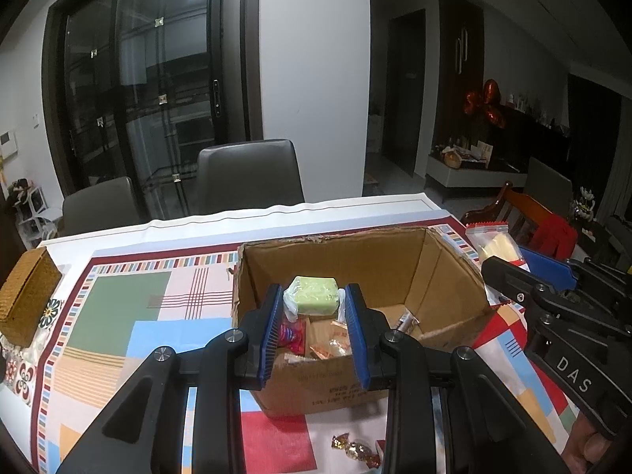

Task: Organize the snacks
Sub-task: 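Open both tools, dropping the green candy and white-red packet into the box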

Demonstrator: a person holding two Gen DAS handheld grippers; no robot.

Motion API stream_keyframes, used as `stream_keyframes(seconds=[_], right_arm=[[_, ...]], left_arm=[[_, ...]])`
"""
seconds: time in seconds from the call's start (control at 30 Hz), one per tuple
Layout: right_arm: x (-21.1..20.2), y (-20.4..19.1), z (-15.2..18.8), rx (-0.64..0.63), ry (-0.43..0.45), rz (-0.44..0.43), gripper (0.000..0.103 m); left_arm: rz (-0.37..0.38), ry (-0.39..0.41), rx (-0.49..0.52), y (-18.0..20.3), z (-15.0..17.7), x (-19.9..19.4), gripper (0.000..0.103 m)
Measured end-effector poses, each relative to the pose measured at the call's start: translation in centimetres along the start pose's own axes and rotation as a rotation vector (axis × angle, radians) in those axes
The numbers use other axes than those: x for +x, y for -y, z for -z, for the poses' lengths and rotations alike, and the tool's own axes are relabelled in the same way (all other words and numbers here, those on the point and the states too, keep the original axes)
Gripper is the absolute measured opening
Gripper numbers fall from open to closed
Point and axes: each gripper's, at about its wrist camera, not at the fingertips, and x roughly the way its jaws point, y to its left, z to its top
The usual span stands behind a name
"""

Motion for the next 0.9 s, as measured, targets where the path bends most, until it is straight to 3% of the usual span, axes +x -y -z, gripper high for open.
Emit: stream_keyframes(seconds=[0.73, 0.9], right_arm=[[5.2, 0.5, -1.1, 0.015, -0.044, -0.014, 0.03], [6.0, 0.2, -1.1, 0.008, -0.05, -0.022, 0.032]], left_arm=[[-0.032, -0.035, -0.044, -1.3, -0.7, 4.0, 0.032], [-0.043, -0.032, -0.038, -1.5, -0.7, 4.1, 0.036]])
